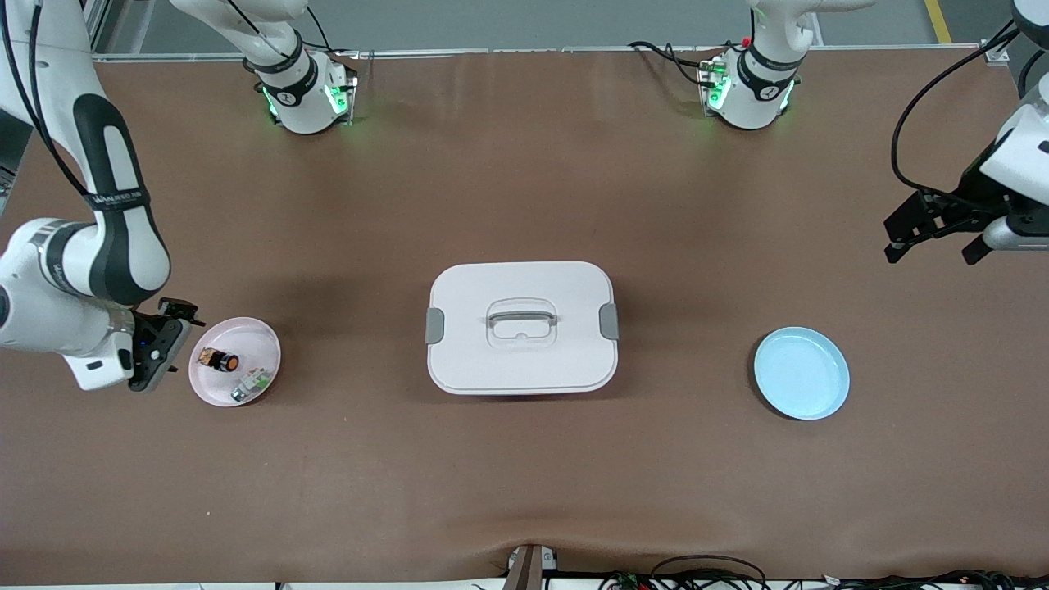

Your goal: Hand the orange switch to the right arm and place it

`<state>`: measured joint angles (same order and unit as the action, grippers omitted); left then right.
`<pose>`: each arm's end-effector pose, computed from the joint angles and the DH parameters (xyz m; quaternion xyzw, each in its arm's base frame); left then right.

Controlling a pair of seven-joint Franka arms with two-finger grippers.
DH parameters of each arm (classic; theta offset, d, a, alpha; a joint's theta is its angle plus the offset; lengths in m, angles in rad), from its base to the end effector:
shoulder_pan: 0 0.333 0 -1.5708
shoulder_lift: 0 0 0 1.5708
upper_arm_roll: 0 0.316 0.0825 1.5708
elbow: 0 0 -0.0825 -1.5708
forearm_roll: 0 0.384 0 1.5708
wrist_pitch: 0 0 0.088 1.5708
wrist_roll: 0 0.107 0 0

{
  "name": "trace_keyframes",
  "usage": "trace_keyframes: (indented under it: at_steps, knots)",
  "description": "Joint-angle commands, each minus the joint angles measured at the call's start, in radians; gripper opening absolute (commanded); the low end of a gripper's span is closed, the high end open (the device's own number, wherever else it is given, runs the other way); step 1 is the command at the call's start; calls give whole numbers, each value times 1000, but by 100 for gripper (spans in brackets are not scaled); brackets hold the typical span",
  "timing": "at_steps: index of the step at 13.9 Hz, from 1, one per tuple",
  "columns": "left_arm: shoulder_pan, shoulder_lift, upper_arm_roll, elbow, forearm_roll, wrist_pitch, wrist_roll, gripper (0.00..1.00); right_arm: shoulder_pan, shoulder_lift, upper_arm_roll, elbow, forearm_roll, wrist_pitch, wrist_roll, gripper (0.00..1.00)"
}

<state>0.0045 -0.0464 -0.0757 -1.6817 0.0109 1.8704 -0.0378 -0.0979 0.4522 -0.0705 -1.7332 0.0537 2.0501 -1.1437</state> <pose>0.5654 -0.0405 0.6264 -0.9929 0.0177 -0.1174 0.0007 0.6384 -0.1017 0.3099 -0.8867 -0.4573 0.0485 0.0466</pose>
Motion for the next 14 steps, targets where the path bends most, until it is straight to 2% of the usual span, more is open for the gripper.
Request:
trace_keyframes:
  at_steps: [1,6,8,13,14]
  knots:
    - [5,20,-3,45,4,1,45,100,-8,-69,12,21,-3,-118,232,100]
    - [6,97,-1,171,3,-50,56,100,-60,-90,9,148,0,-263,306,100]
    - [0,128,-1,198,3,-51,55,100,-60,-130,9,167,-2,-300,416,100]
    - [0,145,-3,203,1,-114,53,100,-54,-219,14,178,-5,-385,651,100]
    - [0,145,-3,201,1,-125,49,100,-54,-217,15,217,-5,-410,689,100]
